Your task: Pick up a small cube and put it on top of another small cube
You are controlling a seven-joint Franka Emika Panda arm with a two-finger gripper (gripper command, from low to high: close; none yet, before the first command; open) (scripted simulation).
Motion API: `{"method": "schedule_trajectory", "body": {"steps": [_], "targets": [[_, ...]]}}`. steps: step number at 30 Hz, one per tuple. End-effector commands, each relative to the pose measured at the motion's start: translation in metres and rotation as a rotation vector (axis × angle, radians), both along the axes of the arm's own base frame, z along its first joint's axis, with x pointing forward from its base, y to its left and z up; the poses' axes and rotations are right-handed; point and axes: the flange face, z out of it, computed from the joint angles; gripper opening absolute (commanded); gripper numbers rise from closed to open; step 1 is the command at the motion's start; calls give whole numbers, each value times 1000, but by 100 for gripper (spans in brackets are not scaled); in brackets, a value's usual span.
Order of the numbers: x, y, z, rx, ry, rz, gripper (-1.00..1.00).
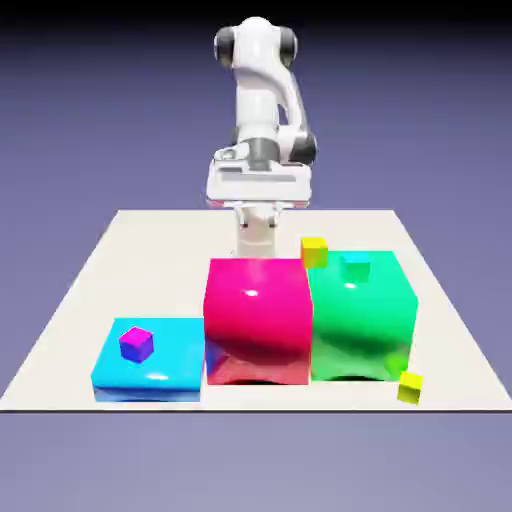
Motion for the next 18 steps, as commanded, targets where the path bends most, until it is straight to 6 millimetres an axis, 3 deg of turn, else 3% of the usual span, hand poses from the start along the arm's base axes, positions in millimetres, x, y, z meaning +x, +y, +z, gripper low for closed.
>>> {"method": "schedule_trajectory", "body": {"steps": [1,5,9,14,18], "targets": [[1,0,17,35,-16,-49,0],[-4,7,85,174,-80,-225,0],[-15,30,144,310,-137,-371,0],[-31,82,198,465,-187,-520,0],[-38,139,220,568,-200,-622,0]]}}
